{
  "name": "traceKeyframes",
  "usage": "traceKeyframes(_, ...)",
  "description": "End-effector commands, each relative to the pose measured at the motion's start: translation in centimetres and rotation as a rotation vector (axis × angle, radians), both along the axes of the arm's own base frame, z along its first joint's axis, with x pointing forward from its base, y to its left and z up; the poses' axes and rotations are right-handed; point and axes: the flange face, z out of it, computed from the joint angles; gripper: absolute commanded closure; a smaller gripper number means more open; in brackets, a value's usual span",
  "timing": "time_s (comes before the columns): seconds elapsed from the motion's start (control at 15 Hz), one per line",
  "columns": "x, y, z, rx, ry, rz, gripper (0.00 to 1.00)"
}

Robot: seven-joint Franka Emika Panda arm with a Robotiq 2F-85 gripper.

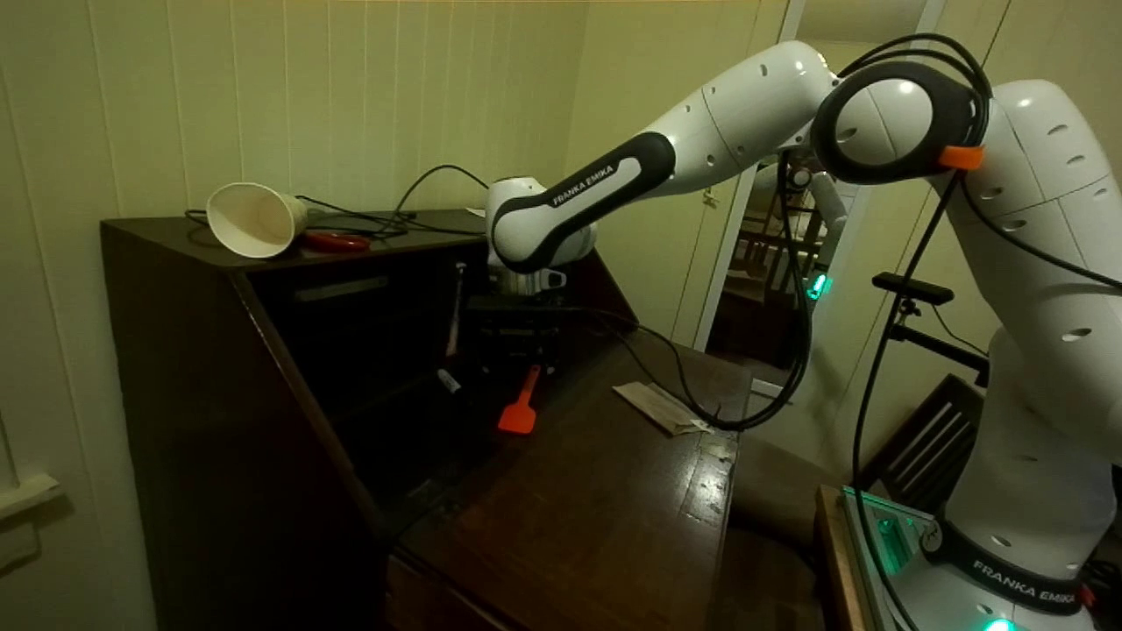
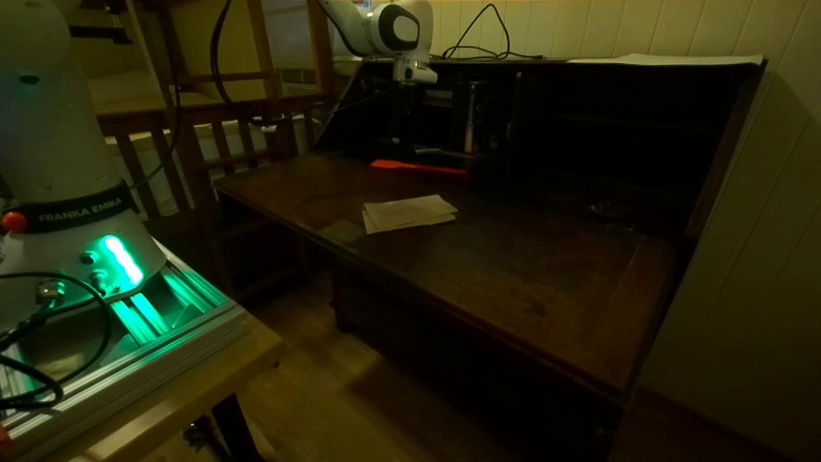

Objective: Put the pink spatula on the top of the shelf

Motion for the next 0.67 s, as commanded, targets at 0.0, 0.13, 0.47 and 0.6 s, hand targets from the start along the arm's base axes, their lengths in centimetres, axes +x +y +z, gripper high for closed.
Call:
traceKeyframes(0.0, -3.4, -0.5, -2.4, -0.042, -0.068, 0.022, 0.00)
traceKeyframes(0.13, -4.2, -1.2, -3.7, -0.079, -0.103, 0.062, 0.00)
traceKeyframes(0.47, -4.4, -1.7, -3.1, -0.130, -0.155, 0.120, 0.04)
traceKeyframes(0.6, -4.3, -1.8, -3.0, -0.136, -0.156, 0.137, 0.29)
